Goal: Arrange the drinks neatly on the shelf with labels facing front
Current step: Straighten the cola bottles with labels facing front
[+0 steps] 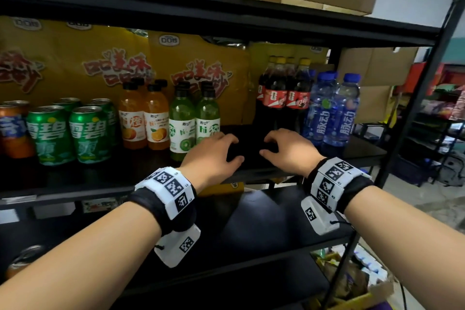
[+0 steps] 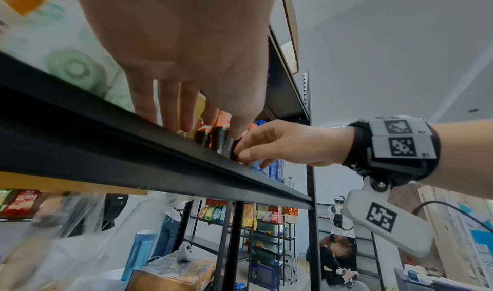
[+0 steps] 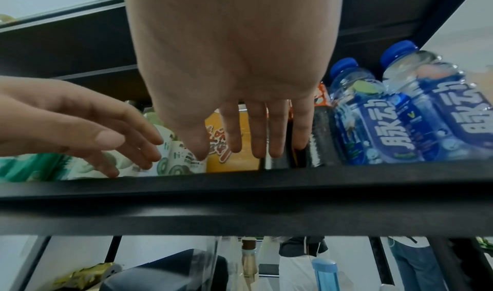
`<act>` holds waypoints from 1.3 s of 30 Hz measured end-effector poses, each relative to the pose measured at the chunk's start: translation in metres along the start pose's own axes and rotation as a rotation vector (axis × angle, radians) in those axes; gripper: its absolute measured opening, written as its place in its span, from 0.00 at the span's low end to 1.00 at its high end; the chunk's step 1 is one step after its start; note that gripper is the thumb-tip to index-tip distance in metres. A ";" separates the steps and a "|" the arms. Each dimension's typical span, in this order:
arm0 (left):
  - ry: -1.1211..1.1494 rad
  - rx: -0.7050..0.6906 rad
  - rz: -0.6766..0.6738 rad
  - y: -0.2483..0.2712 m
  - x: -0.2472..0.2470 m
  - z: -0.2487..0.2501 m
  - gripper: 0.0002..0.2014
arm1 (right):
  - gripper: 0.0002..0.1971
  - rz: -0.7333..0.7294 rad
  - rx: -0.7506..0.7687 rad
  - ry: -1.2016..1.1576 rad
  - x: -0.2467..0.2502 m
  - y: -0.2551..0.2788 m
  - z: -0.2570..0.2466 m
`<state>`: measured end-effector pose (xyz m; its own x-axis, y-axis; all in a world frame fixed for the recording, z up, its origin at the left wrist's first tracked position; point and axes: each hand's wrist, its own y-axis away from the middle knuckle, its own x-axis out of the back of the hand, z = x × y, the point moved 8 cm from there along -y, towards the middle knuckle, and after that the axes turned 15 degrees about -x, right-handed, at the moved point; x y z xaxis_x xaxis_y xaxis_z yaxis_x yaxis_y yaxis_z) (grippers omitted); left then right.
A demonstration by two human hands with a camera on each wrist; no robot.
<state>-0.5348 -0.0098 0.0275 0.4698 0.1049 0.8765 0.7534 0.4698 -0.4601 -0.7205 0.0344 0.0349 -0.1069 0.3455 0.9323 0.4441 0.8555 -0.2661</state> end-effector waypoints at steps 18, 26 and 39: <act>0.036 0.261 0.018 -0.130 -0.050 0.015 0.30 | 0.22 -0.027 0.119 -0.119 0.010 -0.047 0.091; 0.350 0.429 0.309 -0.159 -0.068 -0.001 0.37 | 0.12 -0.079 0.126 -0.623 0.004 -0.062 0.107; 0.516 0.358 0.500 -0.105 -0.048 0.015 0.30 | 0.30 -0.102 0.154 -1.060 0.007 -0.067 0.057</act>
<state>-0.6431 -0.0511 0.0358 0.9320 -0.0003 0.3625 0.2454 0.7364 -0.6305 -0.8019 0.0018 0.0453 -0.8867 0.3650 0.2839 0.2808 0.9128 -0.2964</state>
